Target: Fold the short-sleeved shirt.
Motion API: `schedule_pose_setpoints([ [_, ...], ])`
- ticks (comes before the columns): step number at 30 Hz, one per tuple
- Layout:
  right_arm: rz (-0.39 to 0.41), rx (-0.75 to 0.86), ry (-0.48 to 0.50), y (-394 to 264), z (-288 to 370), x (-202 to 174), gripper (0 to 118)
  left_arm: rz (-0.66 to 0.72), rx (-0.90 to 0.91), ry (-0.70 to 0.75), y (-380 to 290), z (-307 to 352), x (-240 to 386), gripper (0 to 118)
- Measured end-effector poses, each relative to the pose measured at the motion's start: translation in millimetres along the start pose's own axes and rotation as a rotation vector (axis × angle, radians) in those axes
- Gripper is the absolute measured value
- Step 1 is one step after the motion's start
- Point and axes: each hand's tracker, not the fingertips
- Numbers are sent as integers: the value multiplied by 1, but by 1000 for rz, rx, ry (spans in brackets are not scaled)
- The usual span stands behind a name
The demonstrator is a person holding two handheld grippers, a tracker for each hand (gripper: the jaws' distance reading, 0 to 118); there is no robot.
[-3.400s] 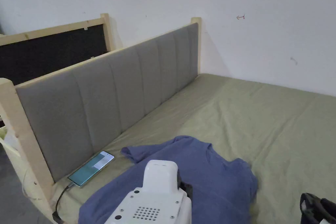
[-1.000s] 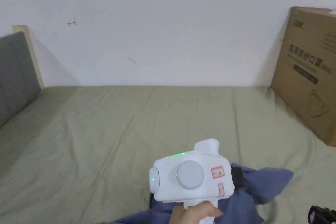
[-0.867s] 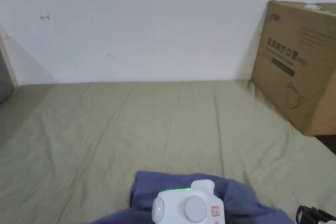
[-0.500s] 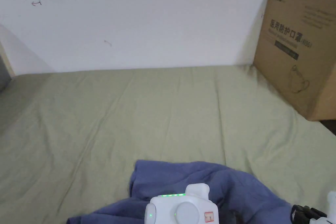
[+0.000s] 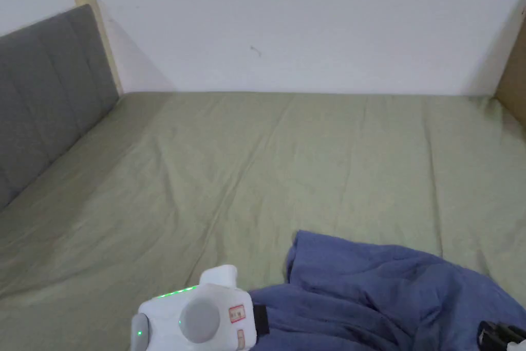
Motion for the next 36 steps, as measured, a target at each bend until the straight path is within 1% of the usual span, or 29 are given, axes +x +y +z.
schedule_pose_setpoints([
  [1,14,-7,8,0,-2,-5,0,19,6,24,10,3,-9,0],
  [2,29,-12,15,0,-5,-11,0,40,11,33,18,6,-21,11],
  [3,44,-15,20,0,-7,-16,0,49,12,37,27,7,-34,32],
  [4,56,-19,23,-1,-10,-21,0,71,16,35,36,6,-47,59],
  [5,65,-24,26,-1,-12,-24,0,110,17,32,45,6,-56,70],
  [6,73,-31,30,-1,-15,-27,0,140,18,46,52,3,-65,76],
  [7,80,-38,33,-2,-19,-28,0,167,18,61,59,-2,-75,79],
  [9,90,-52,36,-4,-25,-31,0,176,-6,118,68,-14,-82,80],
  [12,104,-77,30,-6,-33,-30,0,95,-61,162,72,-37,-88,80],
  [14,105,-89,21,-7,-38,-27,0,77,-91,204,67,-49,-83,80],
  [16,94,-103,9,-9,-42,-22,0,69,-103,190,62,-60,-83,80],
  [17,85,-112,6,-9,-45,-20,0,49,-89,229,59,-62,-77,80],
  [19,72,-120,3,-11,-46,-16,0,30,-85,259,57,-63,-70,80],
  [20,70,-124,3,-12,-47,-15,0,19,-80,277,58,-62,-65,78],
  [21,69,-129,0,-12,-48,-14,0,1,-78,281,57,-63,-58,74],
  [24,68,-142,-15,-15,-49,-13,0,-97,-106,374,55,-72,-39,63],
  [25,65,-148,-16,-16,-49,-13,0,-117,-104,391,55,-72,-30,51],
  [28,61,-161,-19,-18,-49,-11,0,-159,-96,354,51,-75,-21,4],
  [30,64,-169,-29,-18,-49,-9,0,-153,-96,365,53,-77,-23,3],
  [32,63,-170,-30,-17,-47,-5,0,-119,-107,318,56,-69,-29,2],
  [34,53,-167,-31,-13,-46,-1,0,-43,-101,245,64,-55,-39,2],
  [36,20,-159,-9,-3,-46,4,0,26,-81,179,71,-39,-49,1],
])
